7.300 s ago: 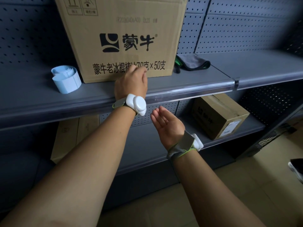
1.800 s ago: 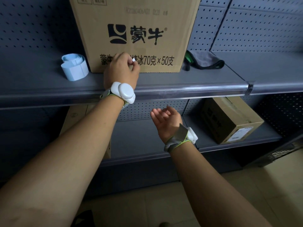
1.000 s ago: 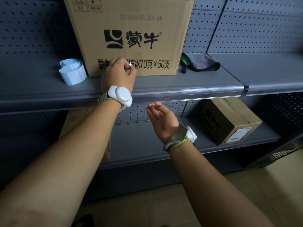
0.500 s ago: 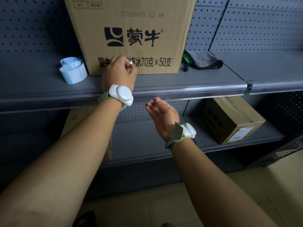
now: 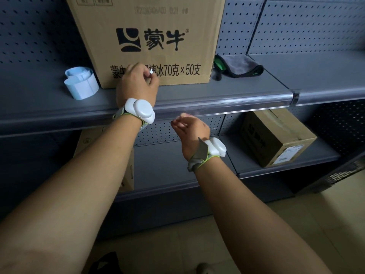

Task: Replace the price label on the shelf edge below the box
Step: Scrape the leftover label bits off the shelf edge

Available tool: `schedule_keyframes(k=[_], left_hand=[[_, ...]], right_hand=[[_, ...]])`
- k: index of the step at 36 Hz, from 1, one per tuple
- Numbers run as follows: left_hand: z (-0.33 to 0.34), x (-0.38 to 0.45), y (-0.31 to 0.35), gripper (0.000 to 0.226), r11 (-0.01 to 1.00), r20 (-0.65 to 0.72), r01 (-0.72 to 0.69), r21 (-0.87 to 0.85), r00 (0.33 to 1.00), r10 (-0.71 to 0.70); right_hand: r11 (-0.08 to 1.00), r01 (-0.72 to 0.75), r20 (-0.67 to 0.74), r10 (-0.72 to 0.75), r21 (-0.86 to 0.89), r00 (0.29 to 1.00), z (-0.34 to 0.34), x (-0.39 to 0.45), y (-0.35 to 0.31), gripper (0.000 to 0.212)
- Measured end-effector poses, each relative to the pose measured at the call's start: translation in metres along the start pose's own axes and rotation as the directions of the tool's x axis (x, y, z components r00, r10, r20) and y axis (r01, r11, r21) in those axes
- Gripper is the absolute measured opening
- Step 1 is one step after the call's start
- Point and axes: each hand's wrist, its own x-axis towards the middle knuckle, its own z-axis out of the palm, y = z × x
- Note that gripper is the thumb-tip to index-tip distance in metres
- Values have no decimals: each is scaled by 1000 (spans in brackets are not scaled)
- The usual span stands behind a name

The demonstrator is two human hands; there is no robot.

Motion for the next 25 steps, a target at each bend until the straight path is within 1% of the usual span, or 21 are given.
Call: schedule_keyframes(k=[2,4,6,8,15,17,19,21,23,25], left_hand=[[0,0,1,20,1000,-3,-3,1,1000,3],[0,-1,0,20,1000,-5,-9,-1,1000,9],[1,-1,0,21,1000,-11,-11,0,1000,11],[1,-3,1,22,1000,-18,-16,-5,1000,16],[-6,-2,3,22,985,-28,-120,-127,993,117],[-8,-5,9,22,964,-44,-167,-205,986,162],[-7,-15,15,20,928,-54,-191,-319,982,183],[-5,-33,21,18,896,-21,-223,-384,972,233],[-1,-50,33,17,873,19,-268,-408,953,302],[3,-62,52,14,850,50,-280,-447,940,336]], right_hand=[[995,-9,-4,9,-100,1000,-4,0,-1,13],[980,-32,-1,33,-197,999,-10,-1,1,20],[966,-61,16,67,-250,998,-17,-3,4,23],[958,-53,21,61,-283,998,-22,-5,7,21],[965,43,74,-25,-258,997,-29,-13,-7,18],[967,86,89,-67,-239,994,-30,-15,-22,15],[968,124,90,-106,-217,990,-31,-17,-36,14],[966,164,105,-145,-202,984,-30,-20,-49,16],[960,212,148,-187,-181,971,-26,-22,-63,16],[945,271,178,-240,-181,954,-24,-26,-80,14]])
